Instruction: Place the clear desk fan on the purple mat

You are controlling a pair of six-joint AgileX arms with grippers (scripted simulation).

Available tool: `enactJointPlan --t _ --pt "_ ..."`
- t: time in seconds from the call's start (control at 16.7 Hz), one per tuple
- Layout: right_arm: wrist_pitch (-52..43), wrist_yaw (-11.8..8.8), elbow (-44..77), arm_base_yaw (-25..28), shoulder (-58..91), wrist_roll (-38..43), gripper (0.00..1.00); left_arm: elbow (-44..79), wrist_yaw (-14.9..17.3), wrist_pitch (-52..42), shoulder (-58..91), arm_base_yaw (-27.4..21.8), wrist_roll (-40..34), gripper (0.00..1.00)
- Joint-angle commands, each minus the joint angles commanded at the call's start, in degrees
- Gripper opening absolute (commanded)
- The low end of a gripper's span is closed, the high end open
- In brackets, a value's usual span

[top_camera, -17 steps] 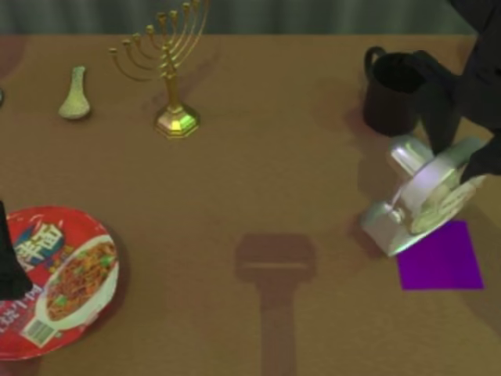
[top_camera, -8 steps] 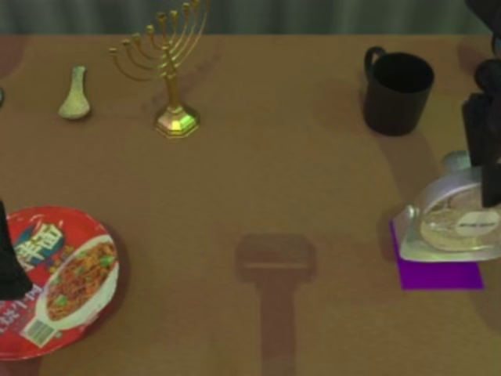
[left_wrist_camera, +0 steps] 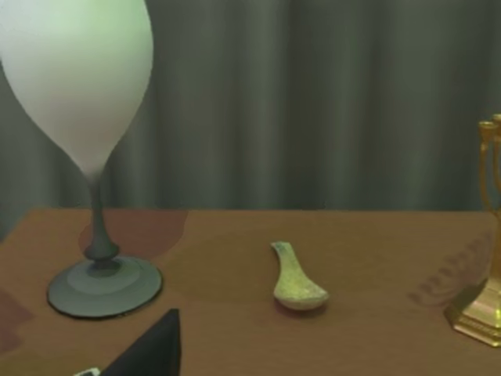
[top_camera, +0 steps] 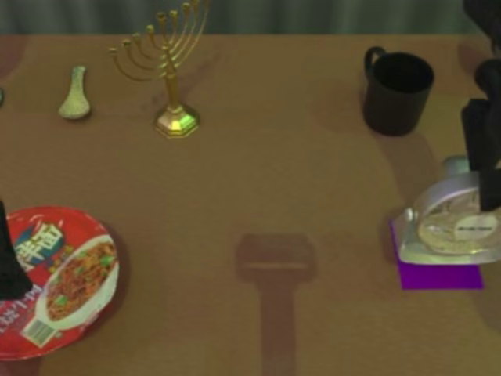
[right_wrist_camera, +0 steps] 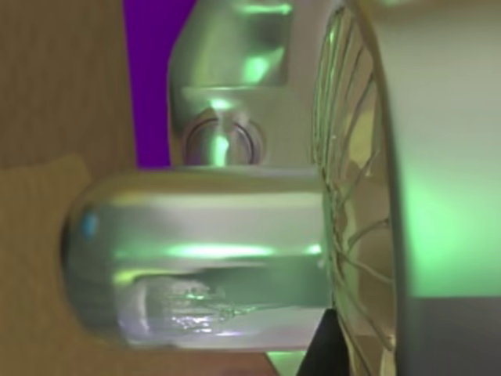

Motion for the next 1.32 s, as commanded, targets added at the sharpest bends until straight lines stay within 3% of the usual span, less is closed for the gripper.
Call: enactJointPlan --t 0.48,1.26,1.32 --pt "5.7 0.0 -5.2 0.0 0.4 -0.3 0.00 0.0 0.0 0.0 0.0 0.0 0.0 1.00" --pt "5.7 0.0 -5.2 0.0 0.4 -0.3 0.98 0.0 0.0 0.0 0.0 0.0 0.0 1.00" --pt "5.7 0.0 -5.2 0.0 0.4 -0.3 1.00 0.0 0.0 0.0 0.0 0.0 0.0 1.00"
